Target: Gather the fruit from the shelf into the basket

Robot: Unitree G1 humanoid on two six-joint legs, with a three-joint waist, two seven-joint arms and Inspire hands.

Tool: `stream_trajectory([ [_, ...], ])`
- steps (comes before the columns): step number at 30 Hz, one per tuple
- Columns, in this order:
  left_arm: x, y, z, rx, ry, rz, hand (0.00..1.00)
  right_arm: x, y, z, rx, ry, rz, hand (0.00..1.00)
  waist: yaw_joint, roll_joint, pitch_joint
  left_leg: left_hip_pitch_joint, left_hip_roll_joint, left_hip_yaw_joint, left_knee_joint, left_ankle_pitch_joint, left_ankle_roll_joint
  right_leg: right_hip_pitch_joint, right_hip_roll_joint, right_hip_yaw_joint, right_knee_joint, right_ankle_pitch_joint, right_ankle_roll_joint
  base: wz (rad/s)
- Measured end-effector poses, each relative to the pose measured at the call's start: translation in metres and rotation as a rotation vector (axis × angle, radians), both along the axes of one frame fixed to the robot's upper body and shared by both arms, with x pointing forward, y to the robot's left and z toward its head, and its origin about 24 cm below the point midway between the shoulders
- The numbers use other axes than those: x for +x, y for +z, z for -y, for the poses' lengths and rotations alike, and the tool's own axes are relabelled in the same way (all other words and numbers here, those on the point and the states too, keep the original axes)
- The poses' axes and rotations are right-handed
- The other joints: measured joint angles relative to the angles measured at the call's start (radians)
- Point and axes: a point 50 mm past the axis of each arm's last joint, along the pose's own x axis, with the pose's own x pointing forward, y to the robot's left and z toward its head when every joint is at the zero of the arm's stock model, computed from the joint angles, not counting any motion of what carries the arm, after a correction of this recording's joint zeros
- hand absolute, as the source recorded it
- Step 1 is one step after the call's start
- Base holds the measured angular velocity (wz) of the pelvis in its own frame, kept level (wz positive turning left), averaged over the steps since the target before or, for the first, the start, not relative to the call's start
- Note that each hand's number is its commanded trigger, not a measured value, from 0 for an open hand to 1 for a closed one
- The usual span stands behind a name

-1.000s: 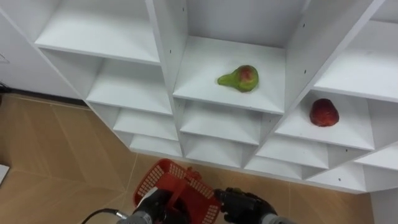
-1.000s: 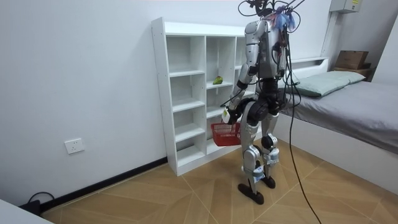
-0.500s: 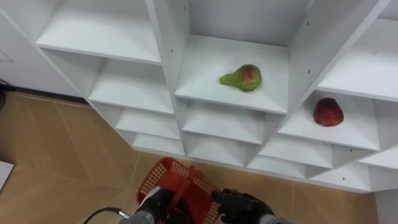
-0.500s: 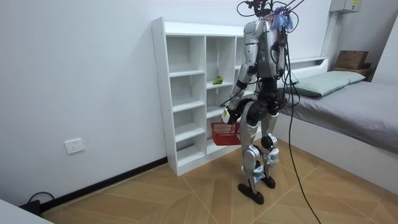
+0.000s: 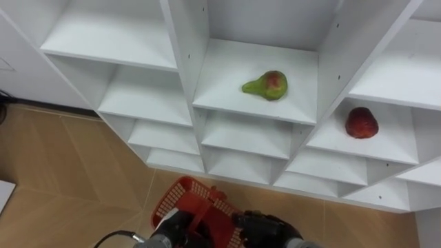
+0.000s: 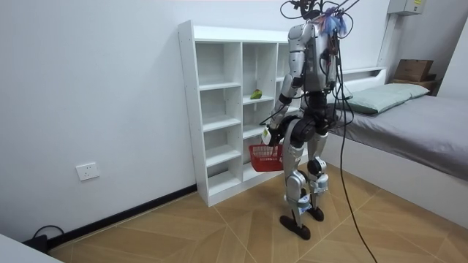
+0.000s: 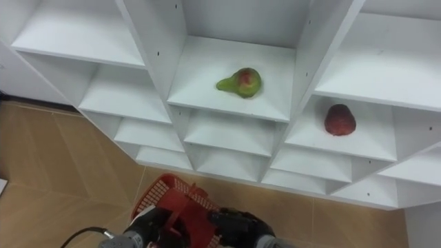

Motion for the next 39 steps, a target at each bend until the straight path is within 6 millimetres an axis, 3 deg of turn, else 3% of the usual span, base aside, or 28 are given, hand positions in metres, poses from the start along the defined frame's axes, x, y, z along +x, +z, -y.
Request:
stream_trajectory([
  [16, 0.001, 0.000, 0.008, 0.008, -0.017, 0.011, 1.00, 0.002, 0.002, -0.009, 0.097, -0.079, -0.019, 0.00, -0.002, -0.001, 0.0003, -0.001, 0.000, 0.002, 0.001, 0.000, 0.000, -0.003, -0.003, -0.002, 0.001, 0.000, 0.000, 0.00],
  [39, 0.000, -0.004, 0.006, 0.068, -0.034, -0.035, 1.00, 0.000, 0.001, -0.009, 0.112, -0.049, -0.045, 0.00, -0.006, 0.009, 0.0050, -0.003, 0.000, 0.004, 0.000, 0.000, 0.000, -0.007, -0.007, 0.001, 0.001, 0.000, 0.000, 0.00],
])
